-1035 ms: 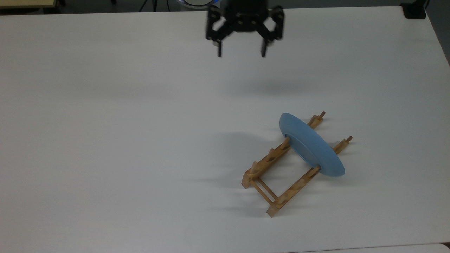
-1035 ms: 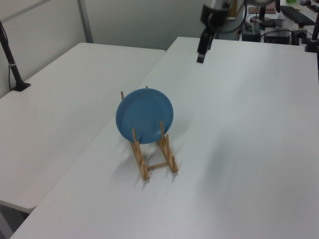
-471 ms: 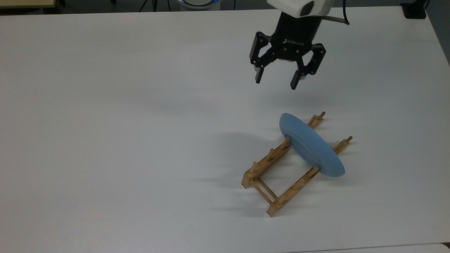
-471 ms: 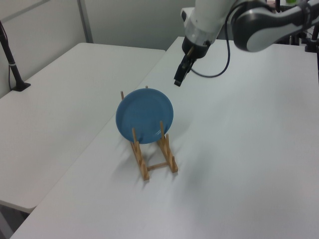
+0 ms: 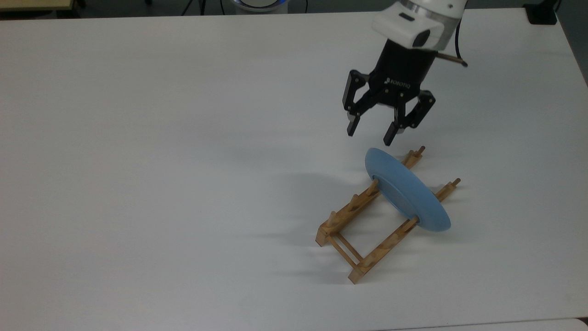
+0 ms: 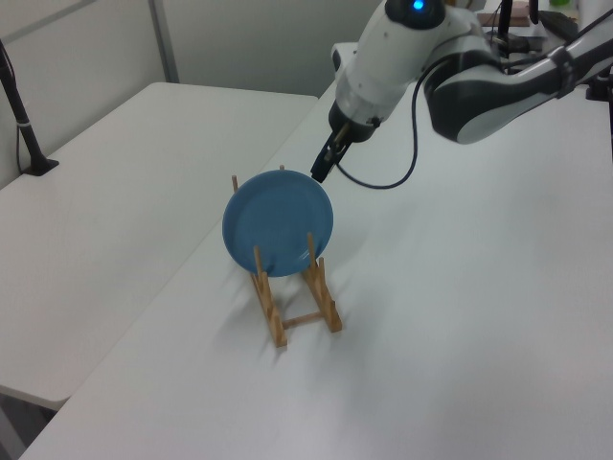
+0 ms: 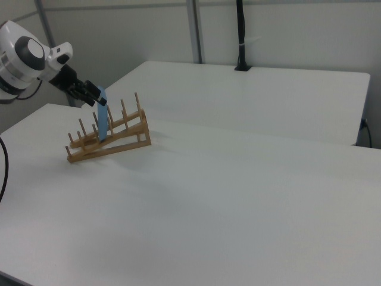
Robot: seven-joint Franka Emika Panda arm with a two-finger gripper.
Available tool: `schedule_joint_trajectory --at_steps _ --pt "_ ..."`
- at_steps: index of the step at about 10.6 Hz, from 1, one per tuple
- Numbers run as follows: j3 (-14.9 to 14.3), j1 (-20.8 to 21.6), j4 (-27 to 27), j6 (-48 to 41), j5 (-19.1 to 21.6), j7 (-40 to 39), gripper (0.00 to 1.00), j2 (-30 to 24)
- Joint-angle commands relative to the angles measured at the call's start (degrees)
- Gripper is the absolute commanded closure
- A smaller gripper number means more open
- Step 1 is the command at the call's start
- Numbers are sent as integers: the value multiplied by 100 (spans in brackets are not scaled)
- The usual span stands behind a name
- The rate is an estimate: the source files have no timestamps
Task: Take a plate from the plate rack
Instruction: 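Move the open gripper down to the rim of the blue plate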
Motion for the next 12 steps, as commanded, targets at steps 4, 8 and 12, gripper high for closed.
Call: schedule_joint_trajectory --at_steps 4,8,12 --pt "-63 219 230 232 -493 560 32 421" --pt "-63 219 230 232 -502 543 55 412" --pt "-63 211 230 232 -554 534 84 404"
